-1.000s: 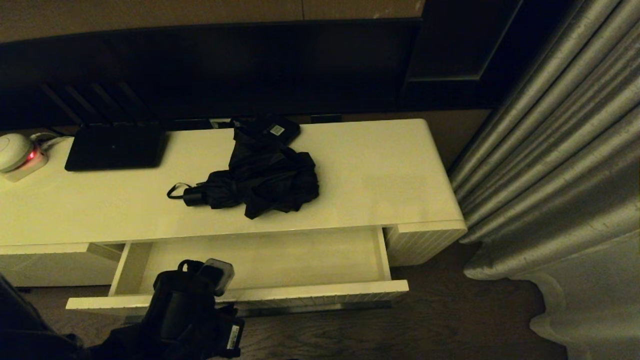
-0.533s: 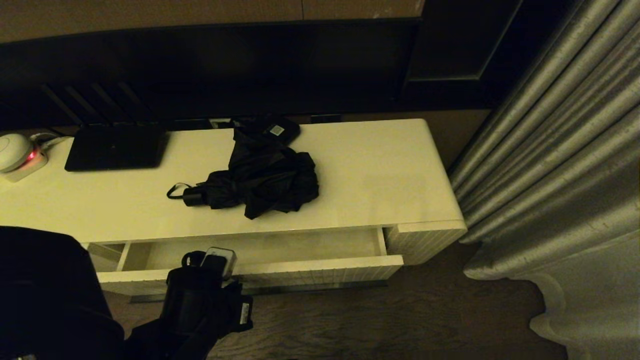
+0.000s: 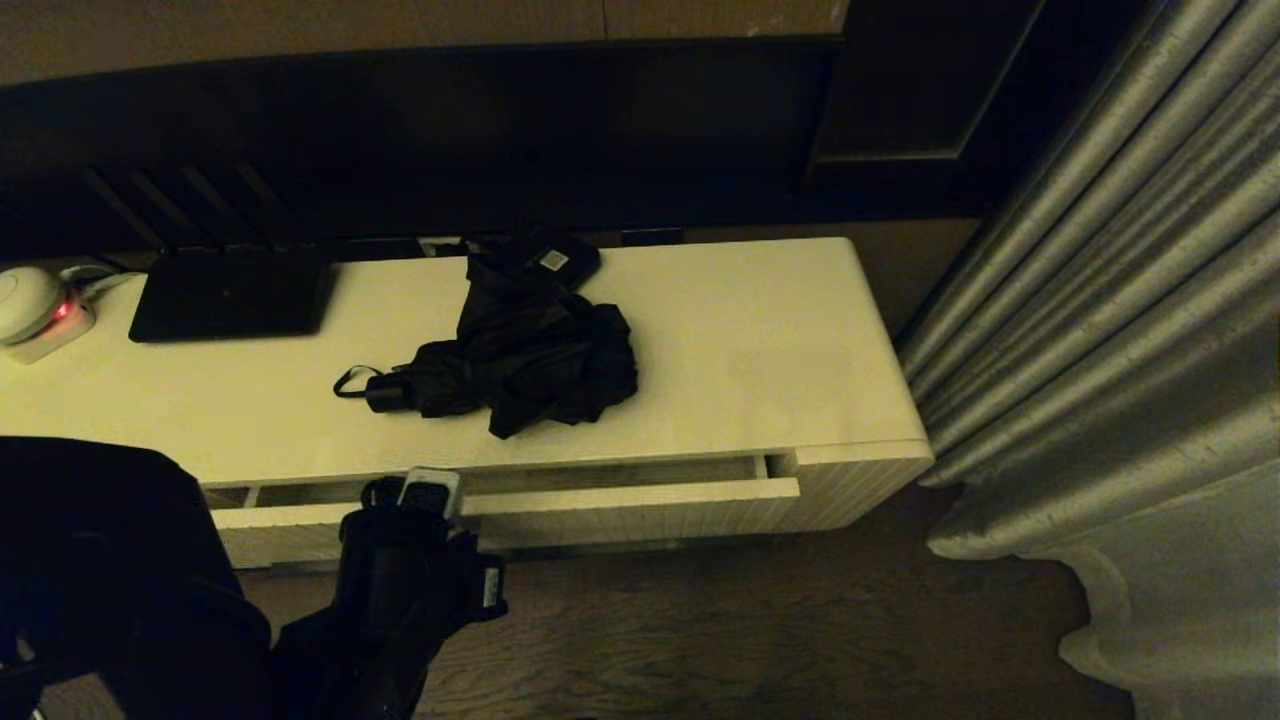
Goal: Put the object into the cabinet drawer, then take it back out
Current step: Close the drawer
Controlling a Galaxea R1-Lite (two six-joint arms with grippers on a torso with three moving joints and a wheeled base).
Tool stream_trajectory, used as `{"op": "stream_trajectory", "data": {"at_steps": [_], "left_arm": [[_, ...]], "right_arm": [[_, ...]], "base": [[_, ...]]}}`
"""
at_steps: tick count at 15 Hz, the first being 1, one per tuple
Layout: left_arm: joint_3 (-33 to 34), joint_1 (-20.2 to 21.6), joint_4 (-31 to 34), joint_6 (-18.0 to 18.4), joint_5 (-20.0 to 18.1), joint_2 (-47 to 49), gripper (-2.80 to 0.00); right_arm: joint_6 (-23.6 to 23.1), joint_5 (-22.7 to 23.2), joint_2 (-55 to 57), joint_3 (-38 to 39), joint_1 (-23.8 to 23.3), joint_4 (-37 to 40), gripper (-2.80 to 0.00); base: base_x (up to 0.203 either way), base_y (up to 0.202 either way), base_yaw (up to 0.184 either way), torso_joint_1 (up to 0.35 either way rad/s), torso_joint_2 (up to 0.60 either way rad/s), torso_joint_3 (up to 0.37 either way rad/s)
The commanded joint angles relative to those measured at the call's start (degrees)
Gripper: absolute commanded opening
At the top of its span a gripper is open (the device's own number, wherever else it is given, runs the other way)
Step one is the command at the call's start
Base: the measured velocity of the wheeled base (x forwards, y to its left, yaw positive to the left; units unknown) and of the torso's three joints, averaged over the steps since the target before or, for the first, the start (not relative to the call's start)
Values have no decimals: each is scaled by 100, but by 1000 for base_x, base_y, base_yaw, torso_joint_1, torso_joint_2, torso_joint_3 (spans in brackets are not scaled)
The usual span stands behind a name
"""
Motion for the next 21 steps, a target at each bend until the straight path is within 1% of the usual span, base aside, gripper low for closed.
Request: {"op": "stream_trajectory", "data": {"at_steps": [1, 4, 8, 11, 13, 16, 18, 21], "left_arm": [[-78, 51, -46, -5, 15, 12, -280], [-325, 163, -55, 4, 129, 86, -280], [-503, 324, -46, 120, 129, 121, -280], [-440, 325, -34, 199, 123, 40, -280], [-311, 324, 32, 306, 110, -178, -280], [-94, 294, 226, 618, 88, -775, -280], [86, 219, 537, 758, 80, -1352, -280], [230, 204, 1011, 849, 126, -2111, -280]], "right_arm": [[2, 2, 6, 9, 2, 4, -280], [2, 2, 6, 9, 2, -4, -280], [2, 2, 6, 0, 2, -4, -280], [2, 2, 6, 0, 2, 4, -280], [2, 2, 6, 0, 2, -4, -280], [2, 2, 6, 0, 2, -4, -280], [2, 2, 6, 3, 2, 1, -280], [2, 2, 6, 8, 2, -4, -280]], "base": [[0, 0, 0, 0, 0, 0], [0, 0, 0, 0, 0, 0], [0, 0, 0, 0, 0, 0], [0, 0, 0, 0, 0, 0], [0, 0, 0, 0, 0, 0], [0, 0, 0, 0, 0, 0], [0, 0, 0, 0, 0, 0], [0, 0, 0, 0, 0, 0]]}}
